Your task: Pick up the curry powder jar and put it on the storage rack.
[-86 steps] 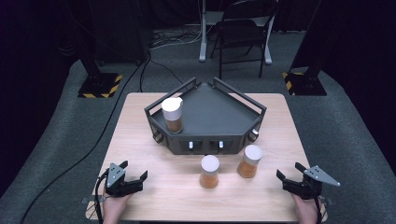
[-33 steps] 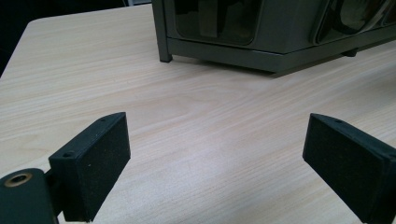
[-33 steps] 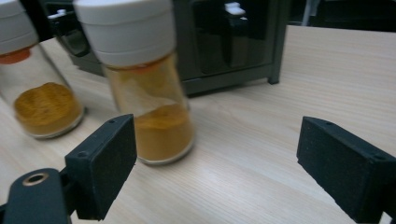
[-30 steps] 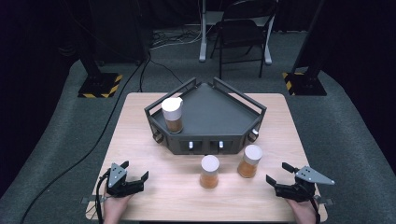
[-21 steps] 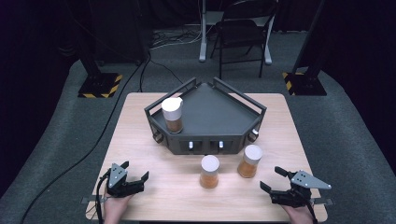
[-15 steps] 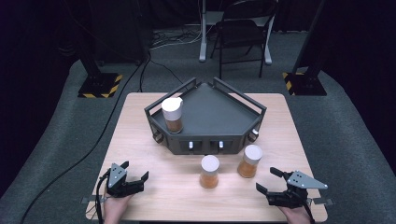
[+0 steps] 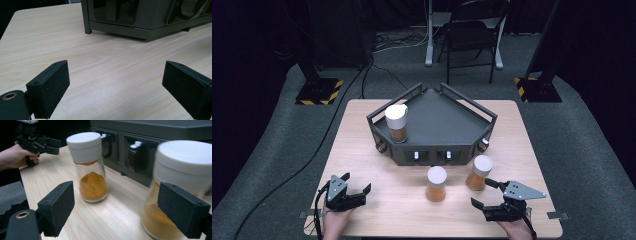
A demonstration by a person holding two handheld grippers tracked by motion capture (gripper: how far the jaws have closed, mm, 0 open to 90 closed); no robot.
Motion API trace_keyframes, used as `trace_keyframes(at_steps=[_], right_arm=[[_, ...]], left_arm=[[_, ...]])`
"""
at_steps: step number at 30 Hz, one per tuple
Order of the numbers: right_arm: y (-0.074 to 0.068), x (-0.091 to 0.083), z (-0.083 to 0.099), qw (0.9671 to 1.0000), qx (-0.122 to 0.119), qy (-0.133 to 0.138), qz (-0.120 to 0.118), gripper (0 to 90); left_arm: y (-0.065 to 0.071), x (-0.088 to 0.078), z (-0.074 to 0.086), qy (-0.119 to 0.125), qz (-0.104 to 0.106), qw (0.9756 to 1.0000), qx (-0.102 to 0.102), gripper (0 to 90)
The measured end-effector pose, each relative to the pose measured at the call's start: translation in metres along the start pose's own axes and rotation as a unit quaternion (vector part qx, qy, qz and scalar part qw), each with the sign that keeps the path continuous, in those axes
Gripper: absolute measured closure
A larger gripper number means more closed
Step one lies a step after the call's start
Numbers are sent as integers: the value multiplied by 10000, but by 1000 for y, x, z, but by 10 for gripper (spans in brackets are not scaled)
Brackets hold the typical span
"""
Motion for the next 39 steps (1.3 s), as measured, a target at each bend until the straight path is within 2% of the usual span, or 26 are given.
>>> trace_keyframes(at_steps=[10,31,39], right_arm=[[-9,25,-9,9997,-77,-33,-219,138],[-22,76,-24,9990,-96,-168,-415,158],[-25,90,-29,9989,-140,-241,-383,178]], left_arm=[[0,0,0,5,5,10000,6,74],[-1,0,0,-5,21,10000,-5,74],[-1,0,0,-5,29,10000,-6,74]])
Point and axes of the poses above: each handheld gripper's, and its own axes: x roughly forward along the jaws, z roughly out of its underside, y roughly to its right, the point moved 3 cm from there along x, roughly forward along the jaws, and after that the axes turned 1 degree about y, right-handed, at the moved point
